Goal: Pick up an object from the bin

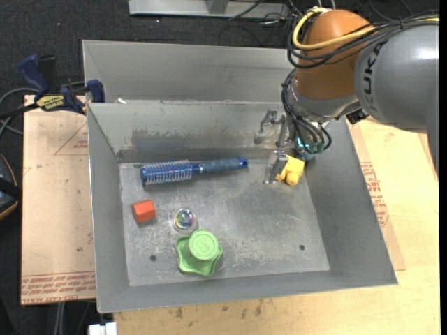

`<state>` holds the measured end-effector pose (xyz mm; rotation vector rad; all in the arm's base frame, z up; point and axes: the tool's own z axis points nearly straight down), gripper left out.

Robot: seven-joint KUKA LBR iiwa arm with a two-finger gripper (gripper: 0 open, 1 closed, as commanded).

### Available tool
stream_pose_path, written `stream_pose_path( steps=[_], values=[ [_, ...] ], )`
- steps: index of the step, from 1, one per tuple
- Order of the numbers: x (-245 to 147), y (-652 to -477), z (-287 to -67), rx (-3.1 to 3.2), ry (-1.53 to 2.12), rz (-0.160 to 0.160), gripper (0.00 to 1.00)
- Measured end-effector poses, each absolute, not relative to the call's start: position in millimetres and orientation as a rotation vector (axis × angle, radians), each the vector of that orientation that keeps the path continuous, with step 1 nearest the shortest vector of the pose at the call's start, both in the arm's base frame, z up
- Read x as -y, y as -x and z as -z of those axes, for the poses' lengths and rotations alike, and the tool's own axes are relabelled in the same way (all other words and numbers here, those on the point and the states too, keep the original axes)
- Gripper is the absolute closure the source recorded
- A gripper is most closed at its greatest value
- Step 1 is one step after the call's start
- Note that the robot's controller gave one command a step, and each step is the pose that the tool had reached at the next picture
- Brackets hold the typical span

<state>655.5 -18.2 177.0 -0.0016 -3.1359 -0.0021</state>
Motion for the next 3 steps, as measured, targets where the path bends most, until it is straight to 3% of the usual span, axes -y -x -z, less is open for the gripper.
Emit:
stream_pose_path(
  steps=[1, 2, 3],
  values=[
    [71, -646.4, -83, 3.150, 0.059, 0.001, 0.00],
    [154, -657.2, -101, 3.148, -0.086, -0.006, 0.00],
    [129, -654.7, -107, 3.141, 0.141, 0.003, 0.00]
  ],
)
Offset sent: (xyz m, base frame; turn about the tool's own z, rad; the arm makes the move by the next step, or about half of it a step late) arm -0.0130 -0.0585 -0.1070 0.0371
